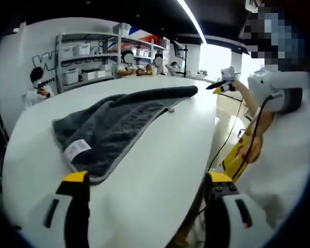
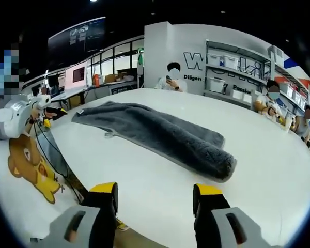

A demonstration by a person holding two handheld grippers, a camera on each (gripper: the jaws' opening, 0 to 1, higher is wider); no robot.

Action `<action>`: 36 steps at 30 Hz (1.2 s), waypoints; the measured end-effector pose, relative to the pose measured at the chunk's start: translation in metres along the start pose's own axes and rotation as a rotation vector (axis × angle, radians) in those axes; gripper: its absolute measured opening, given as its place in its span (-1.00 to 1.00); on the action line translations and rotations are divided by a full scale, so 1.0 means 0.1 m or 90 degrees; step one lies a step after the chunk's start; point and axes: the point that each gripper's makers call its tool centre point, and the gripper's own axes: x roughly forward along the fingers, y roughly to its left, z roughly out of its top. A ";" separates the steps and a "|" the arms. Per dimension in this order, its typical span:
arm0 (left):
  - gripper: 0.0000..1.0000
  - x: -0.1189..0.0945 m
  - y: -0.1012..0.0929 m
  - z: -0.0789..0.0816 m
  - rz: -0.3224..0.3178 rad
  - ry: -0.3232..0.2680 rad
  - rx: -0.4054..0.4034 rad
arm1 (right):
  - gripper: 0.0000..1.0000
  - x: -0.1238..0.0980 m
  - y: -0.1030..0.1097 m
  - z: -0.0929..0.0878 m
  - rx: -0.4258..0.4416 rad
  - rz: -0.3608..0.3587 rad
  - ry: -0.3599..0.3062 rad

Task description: Fold the towel on the table until its edges align and the towel forms a compact rectangular stack.

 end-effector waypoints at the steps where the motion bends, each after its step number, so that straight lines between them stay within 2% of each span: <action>1: 0.94 0.00 -0.01 0.00 0.000 -0.001 0.000 | 0.28 0.00 0.03 0.00 -0.004 0.003 0.000; 15: 0.96 -0.03 -0.04 -0.01 0.000 -0.005 0.002 | 0.44 -0.04 0.28 0.04 -0.029 0.039 -0.011; 27: 0.97 -0.05 -0.06 -0.02 0.006 -0.006 0.002 | 0.57 -0.06 0.35 0.02 -0.041 0.043 -0.006; 36: 0.97 -0.09 -0.02 -0.02 0.008 -0.005 0.002 | 0.76 -0.11 0.29 -0.02 -0.038 0.032 -0.002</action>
